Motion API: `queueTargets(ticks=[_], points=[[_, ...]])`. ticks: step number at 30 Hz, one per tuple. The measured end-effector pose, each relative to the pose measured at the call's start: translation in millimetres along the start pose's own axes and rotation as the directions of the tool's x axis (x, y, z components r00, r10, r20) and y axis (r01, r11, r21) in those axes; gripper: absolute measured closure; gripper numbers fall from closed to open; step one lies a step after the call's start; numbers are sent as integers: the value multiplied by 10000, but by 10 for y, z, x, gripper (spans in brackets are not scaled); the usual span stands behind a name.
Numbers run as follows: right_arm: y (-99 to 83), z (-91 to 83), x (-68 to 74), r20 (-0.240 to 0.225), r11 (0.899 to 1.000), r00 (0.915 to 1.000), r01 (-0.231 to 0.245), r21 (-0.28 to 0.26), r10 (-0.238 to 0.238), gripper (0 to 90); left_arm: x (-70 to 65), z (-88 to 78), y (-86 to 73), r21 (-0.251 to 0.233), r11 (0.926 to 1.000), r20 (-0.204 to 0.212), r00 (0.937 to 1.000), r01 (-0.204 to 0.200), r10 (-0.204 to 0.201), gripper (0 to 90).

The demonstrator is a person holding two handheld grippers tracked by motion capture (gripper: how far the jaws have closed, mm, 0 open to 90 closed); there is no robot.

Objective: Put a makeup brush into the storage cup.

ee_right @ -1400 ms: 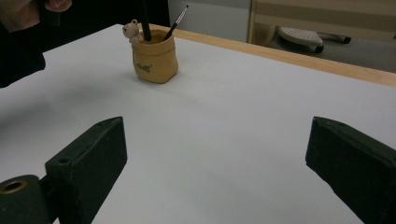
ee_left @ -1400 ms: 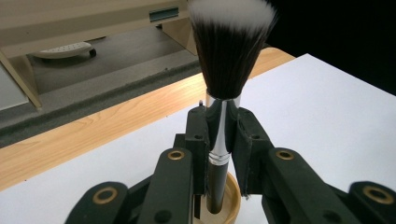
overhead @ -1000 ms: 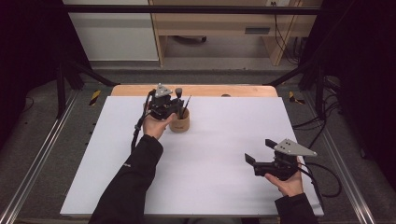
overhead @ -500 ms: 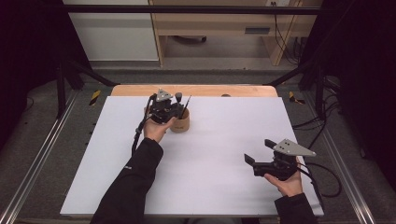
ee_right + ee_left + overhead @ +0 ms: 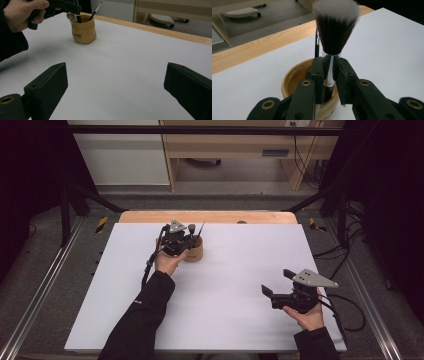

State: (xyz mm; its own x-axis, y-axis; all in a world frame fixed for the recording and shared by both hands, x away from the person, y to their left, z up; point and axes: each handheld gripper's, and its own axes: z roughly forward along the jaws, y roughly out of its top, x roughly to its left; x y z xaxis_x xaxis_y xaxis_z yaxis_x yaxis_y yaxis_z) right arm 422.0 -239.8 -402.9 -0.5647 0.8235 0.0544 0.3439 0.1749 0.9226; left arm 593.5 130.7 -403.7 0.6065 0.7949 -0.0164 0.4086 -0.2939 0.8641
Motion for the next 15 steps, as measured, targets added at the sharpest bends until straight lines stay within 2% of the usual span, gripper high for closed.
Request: queueTargets(ticks=[7, 9, 12, 15], points=[[-5, 16, 7, -33, 10000, 10000, 32, 25, -32, 56, -12, -33, -43, 142, 9998, -54, 9999, -120, 121, 758], [-4, 13, 7, -41, 10000, 10000, 19, 23, -19, 56, -14, -61, -53, 18, 10000, -15, 10000, -24, 24, 720], [-3, 12, 12, -48, 10000, 10000, -18, 29, 18, 56, -14, -122, -58, -46, 9999, -42, 9999, -117, 116, 706], [-3, 16, 15, -60, 10000, 10000, -6, 19, 6, 56, -18, -199, -60, -301, 9995, -6, 10000, -90, 90, 634]])
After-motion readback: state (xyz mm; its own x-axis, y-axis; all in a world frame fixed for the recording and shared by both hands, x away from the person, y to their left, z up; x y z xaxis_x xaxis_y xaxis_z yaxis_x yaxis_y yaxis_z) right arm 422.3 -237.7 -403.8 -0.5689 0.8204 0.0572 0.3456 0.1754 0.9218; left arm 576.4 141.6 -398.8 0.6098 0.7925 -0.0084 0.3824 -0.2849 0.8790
